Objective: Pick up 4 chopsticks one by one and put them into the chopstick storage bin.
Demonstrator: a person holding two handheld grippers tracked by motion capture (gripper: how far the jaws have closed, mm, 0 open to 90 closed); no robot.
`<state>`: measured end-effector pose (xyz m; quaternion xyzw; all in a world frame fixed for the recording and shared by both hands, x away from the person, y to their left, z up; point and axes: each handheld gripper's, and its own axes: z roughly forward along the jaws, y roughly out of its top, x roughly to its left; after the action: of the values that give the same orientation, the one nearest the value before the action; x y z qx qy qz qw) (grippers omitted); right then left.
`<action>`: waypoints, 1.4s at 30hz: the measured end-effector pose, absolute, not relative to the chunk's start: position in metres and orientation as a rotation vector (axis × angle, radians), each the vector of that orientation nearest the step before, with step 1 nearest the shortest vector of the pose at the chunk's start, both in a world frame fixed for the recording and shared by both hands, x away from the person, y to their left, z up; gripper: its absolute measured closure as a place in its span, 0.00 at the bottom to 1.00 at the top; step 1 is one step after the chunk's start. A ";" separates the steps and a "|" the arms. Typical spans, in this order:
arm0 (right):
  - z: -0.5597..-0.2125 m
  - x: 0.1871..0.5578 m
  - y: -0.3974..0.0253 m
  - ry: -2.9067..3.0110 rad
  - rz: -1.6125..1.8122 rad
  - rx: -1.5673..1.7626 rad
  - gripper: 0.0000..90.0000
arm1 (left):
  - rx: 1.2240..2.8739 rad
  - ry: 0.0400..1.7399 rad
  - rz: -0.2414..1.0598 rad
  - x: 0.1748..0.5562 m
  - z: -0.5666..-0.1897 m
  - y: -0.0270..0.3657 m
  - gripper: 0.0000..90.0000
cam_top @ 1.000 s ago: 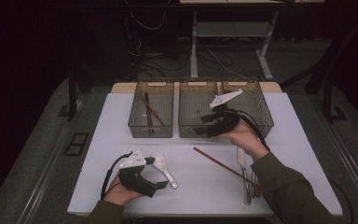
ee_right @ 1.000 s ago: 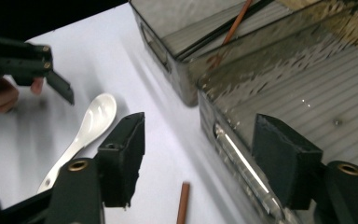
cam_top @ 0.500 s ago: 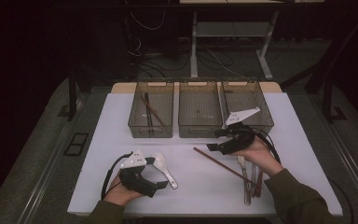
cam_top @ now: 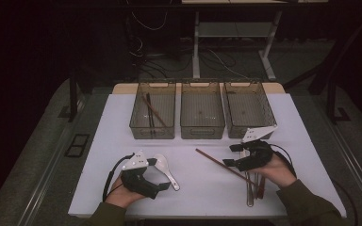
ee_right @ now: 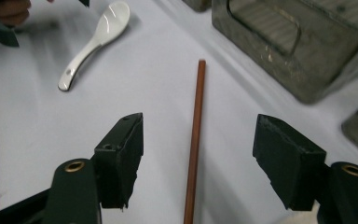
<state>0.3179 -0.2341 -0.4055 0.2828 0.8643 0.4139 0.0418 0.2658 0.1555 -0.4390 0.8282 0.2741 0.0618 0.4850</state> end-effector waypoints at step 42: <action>-0.441 0.293 -0.250 2.761 1.027 0.892 0.85 | 2.021 0.669 0.157 0.266 -0.438 0.154 0.00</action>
<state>0.2928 -0.2499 -0.4414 0.2895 0.8967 0.3334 0.0318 0.2658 0.1544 -0.4382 0.8294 0.2744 0.0642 0.4824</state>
